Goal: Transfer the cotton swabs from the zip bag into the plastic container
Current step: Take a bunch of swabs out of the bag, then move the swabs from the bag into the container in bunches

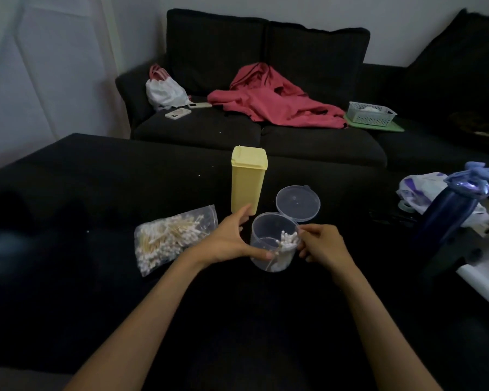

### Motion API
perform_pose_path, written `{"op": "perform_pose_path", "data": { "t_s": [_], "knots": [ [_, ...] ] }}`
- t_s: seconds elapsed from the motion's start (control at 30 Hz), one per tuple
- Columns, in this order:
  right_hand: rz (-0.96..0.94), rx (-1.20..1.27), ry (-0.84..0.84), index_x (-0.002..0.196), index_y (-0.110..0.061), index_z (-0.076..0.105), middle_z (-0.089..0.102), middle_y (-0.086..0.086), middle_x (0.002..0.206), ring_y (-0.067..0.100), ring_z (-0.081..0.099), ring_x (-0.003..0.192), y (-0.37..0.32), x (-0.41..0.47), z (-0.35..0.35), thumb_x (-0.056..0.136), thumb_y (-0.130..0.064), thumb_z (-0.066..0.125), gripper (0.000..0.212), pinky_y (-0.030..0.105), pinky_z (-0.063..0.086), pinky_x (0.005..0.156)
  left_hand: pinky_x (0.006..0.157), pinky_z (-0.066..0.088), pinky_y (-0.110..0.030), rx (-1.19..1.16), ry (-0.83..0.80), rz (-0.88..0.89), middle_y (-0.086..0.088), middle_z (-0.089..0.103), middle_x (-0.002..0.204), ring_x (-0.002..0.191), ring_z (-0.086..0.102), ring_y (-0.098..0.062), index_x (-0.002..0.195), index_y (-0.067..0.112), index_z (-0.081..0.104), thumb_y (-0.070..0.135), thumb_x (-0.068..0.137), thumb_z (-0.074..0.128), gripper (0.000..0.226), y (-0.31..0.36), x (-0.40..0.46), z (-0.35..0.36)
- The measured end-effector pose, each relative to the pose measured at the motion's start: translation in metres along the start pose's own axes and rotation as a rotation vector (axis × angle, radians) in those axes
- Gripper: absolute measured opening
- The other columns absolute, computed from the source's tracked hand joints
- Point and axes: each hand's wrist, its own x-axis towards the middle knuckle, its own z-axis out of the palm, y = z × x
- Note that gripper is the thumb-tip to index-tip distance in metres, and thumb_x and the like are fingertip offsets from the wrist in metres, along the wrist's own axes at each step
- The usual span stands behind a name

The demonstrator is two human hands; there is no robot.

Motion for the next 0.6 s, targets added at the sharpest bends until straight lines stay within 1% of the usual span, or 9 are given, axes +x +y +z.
{"op": "perform_pose_path", "data": {
  "t_s": [0.07,0.13,0.2,0.23,0.3,0.37,0.43,0.53,0.6],
  "knots": [
    [0.011,0.002,0.034,0.102,-0.018,0.063,0.062,0.001,0.073,0.010,0.058,0.061,0.001,0.002,0.001,0.097,-0.015,0.048,0.016,0.021,0.044,0.054,0.108,0.032,-0.027,-0.007,0.069,0.013,0.001,0.034,0.152,0.136,0.036,-0.012,0.149,0.019,0.023,0.017,0.068,0.082,0.100,0.005,-0.006,-0.013],
    [0.020,-0.002,0.041,0.103,-0.016,0.065,0.062,0.001,0.072,0.010,0.058,0.060,0.002,0.003,0.003,0.096,-0.016,0.048,0.018,0.021,0.044,0.053,0.104,0.038,-0.031,0.064,0.242,0.074,0.002,0.043,0.146,0.131,0.043,-0.013,0.143,0.022,0.037,0.013,0.078,0.075,0.076,0.004,-0.014,-0.026],
    [0.036,-0.011,0.047,0.104,-0.014,0.066,0.063,0.002,0.071,0.011,0.057,0.059,0.003,0.003,0.002,0.096,-0.019,0.049,0.019,0.023,0.046,0.055,0.106,0.039,-0.034,0.352,0.487,0.090,0.002,0.045,0.143,0.132,0.042,-0.015,0.140,0.023,0.042,0.012,0.086,0.066,0.060,-0.005,-0.024,-0.037],
    [0.054,-0.025,0.059,0.105,-0.014,0.066,0.063,0.003,0.072,0.012,0.057,0.060,0.002,0.002,0.001,0.096,-0.023,0.050,0.021,0.026,0.048,0.059,0.109,0.035,-0.036,0.537,0.557,0.059,-0.001,0.041,0.147,0.135,0.037,-0.017,0.142,0.022,0.039,0.014,0.089,0.062,0.058,-0.012,-0.028,-0.040],
    [0.091,-0.116,0.119,0.111,-0.015,0.063,0.066,0.007,0.085,0.016,0.060,0.071,-0.002,-0.002,-0.004,0.095,-0.033,0.051,0.027,0.032,0.051,0.069,0.115,0.023,-0.039,0.808,0.524,-0.093,-0.006,0.023,0.156,0.144,0.021,-0.022,0.150,0.017,0.024,0.024,0.094,0.054,0.063,-0.029,-0.035,-0.047],
    [0.068,-0.199,0.171,0.117,-0.017,0.060,0.066,0.007,0.100,0.019,0.062,0.086,-0.008,-0.008,-0.007,0.094,-0.035,0.053,0.031,0.036,0.052,0.079,0.116,0.017,-0.044,0.905,0.415,-0.216,-0.008,0.014,0.159,0.146,0.013,-0.026,0.152,0.018,0.016,0.033,0.097,0.048,0.065,-0.047,-0.043,-0.048],
    [-0.023,-0.176,0.142,0.111,-0.020,0.062,0.065,0.003,0.100,0.018,0.062,0.089,-0.016,-0.019,-0.004,0.093,-0.032,0.055,0.023,0.037,0.053,0.082,0.115,0.021,-0.042,0.925,0.360,-0.144,-0.006,0.024,0.156,0.143,0.022,-0.024,0.148,0.020,0.026,0.031,0.097,0.046,0.056,-0.059,-0.052,-0.050],
    [-0.132,-0.149,0.022,0.106,-0.022,0.065,0.064,-0.001,0.098,0.014,0.062,0.088,-0.025,-0.036,0.012,0.093,-0.029,0.055,0.018,0.035,0.054,0.083,0.111,0.027,-0.031,0.855,0.320,-0.028,0.003,0.034,0.151,0.138,0.031,-0.016,0.143,0.024,0.038,0.025,0.096,0.050,0.048,-0.064,-0.065,-0.057],
    [-0.146,-0.146,-0.126,0.103,-0.020,0.065,0.065,-0.001,0.087,0.012,0.062,0.078,-0.029,-0.048,0.028,0.095,-0.027,0.053,0.016,0.027,0.054,0.072,0.109,0.034,-0.032,0.768,0.243,-0.016,0.010,0.037,0.148,0.136,0.033,-0.011,0.140,0.028,0.043,0.026,0.093,0.056,0.048,-0.062,-0.077,-0.062]
  ]
}}
